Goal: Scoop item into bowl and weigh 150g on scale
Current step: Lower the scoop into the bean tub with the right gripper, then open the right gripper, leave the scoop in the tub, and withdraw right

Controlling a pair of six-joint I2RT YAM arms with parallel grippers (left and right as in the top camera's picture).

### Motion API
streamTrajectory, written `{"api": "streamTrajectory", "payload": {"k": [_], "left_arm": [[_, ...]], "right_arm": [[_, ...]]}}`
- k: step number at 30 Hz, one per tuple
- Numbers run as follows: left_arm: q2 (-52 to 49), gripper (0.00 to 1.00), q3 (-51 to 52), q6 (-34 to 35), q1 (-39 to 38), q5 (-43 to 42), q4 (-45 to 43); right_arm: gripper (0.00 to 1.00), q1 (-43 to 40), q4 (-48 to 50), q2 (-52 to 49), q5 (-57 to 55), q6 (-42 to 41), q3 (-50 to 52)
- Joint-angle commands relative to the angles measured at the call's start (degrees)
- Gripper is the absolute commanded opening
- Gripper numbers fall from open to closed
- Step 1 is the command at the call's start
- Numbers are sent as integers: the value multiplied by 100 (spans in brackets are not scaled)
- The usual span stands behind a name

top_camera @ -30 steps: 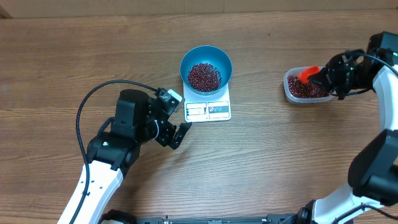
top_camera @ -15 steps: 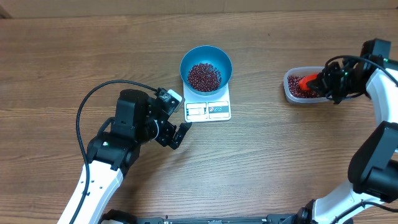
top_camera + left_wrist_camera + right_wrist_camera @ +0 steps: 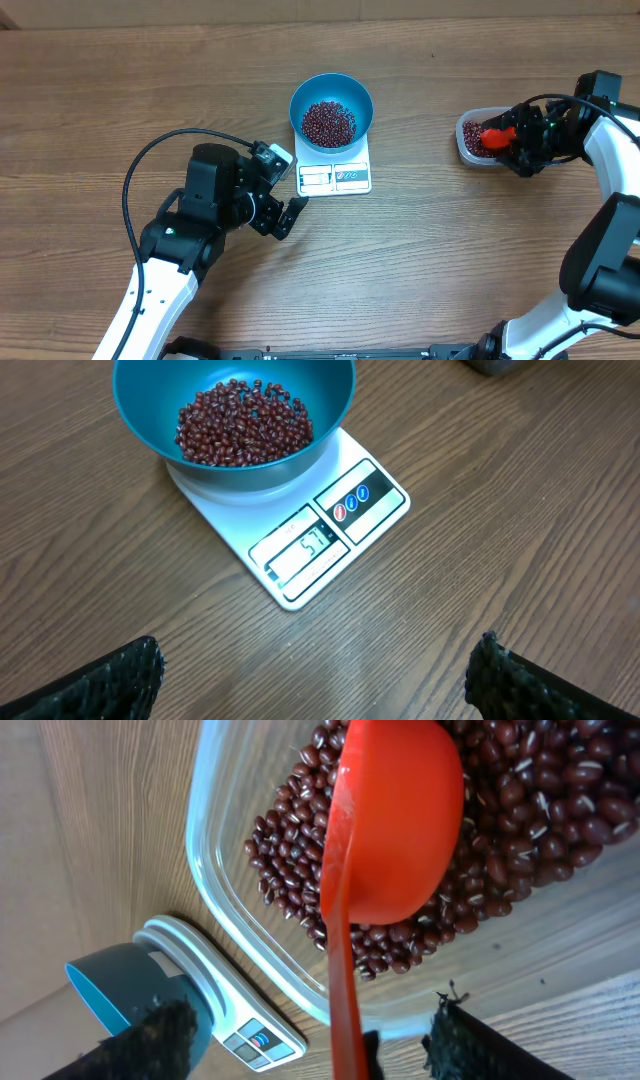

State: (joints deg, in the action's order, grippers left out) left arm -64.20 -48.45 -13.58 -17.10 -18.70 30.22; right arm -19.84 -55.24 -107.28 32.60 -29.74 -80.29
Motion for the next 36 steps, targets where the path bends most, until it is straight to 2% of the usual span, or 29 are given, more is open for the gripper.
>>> {"api": "streamTrajectory", "payload": {"k": [1,10,15,23,30,36], "left_arm": [[-31,100,33,94,31,-39,-7],[-31,99,35,94,31,-39,-7],[-31,100,33,94,31,-39,-7],[-31,100,35,94,31,-39,-7],[-31,100,33,94,31,-39,-7],[-31,99,35,94,31,-39,-7]], "right_arm": [[80,-28,-201,35,-391,63,-149],[85,-103,-802,393,-1016,120,-533],[85,-437,-1165,752,-1062,157,-533],[86,-1204,-1921,1703,-1038,1010,-533],[85,-2059,-2422,2282,-55,1963,-496],[84,-2337,-1963,2625,387,2063,326]]}}
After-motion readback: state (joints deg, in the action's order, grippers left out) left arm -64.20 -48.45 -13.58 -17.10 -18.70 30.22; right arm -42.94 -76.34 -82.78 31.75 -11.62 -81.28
